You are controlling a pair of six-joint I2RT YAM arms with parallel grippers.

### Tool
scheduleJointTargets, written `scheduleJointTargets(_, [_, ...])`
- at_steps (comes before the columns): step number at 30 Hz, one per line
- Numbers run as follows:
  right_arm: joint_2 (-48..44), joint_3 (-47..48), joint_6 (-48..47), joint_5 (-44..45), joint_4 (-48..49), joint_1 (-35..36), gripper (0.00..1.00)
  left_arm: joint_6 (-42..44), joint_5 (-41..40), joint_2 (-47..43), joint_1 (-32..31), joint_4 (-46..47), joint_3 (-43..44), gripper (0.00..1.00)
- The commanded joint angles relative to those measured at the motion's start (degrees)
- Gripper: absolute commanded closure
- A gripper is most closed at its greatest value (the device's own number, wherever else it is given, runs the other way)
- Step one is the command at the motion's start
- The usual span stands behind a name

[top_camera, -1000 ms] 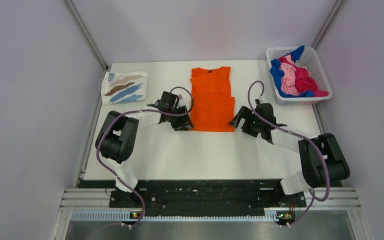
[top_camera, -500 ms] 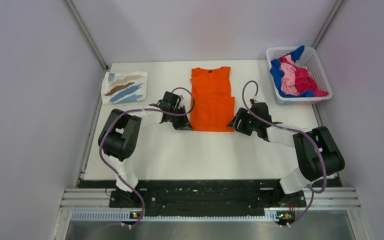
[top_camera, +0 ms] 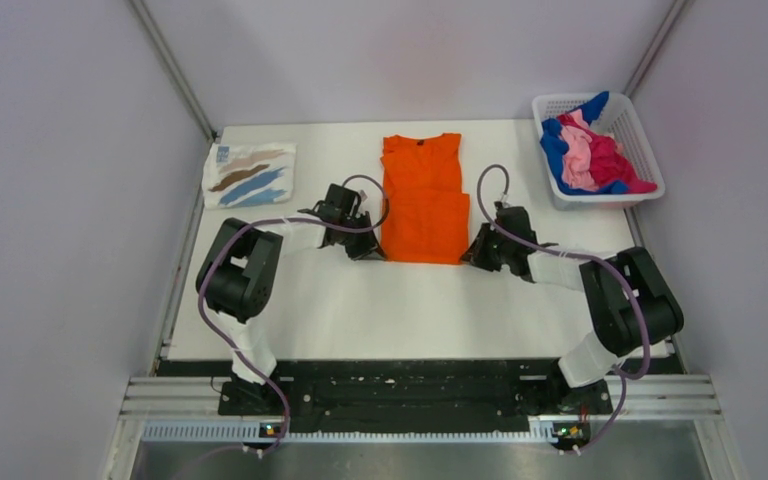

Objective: Fold and stack the t-shirts
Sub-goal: Grab one side of the 2/3 rectangular tshirt with both arms, then fold the long partially folded tshirt into a neat square

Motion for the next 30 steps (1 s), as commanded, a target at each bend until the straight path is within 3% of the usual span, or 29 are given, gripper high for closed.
scheduleJointTargets(1, [0.8,0.75,-0.93,-0.02,-1.52,1.13,1.0,0.34,-3.5,-1.16,-0.24,-0.89,-3.33,1.0])
scheduleJointTargets(9, [-8.91,-4.25,-1.0,-12.73,-3.79,4.12,1.0,-0.2,-7.38,-17.74,-0.82,-3.91,-14.66,1.0])
scheduleJointTargets(16, [-24.42,-7.76,-0.88,-28.71,-10.04,9.69,1.0,0.25,-11.59,-42.15,-3.41,-16.29,-21.89,1.0])
scheduleJointTargets(21, [-34.08,-6.14,2.77,-39.1,-6.33,10.57,1.0,0.71,-12.44,-59.37,-4.38,-21.14,-21.0,1.0])
scheduleJointTargets(25, [-37.05,-4.65,5.85,-41.47,-3.08,10.58,1.0,0.58,-14.26,-66.19,-4.42,-21.36,-19.32,1.0])
scheduleJointTargets(30, [-36.14,-6.24,9.09,-42.17,5.31,10.21,1.0,-0.68,-22.42,-67.54,-4.42,-18.83,-18.54,1.0])
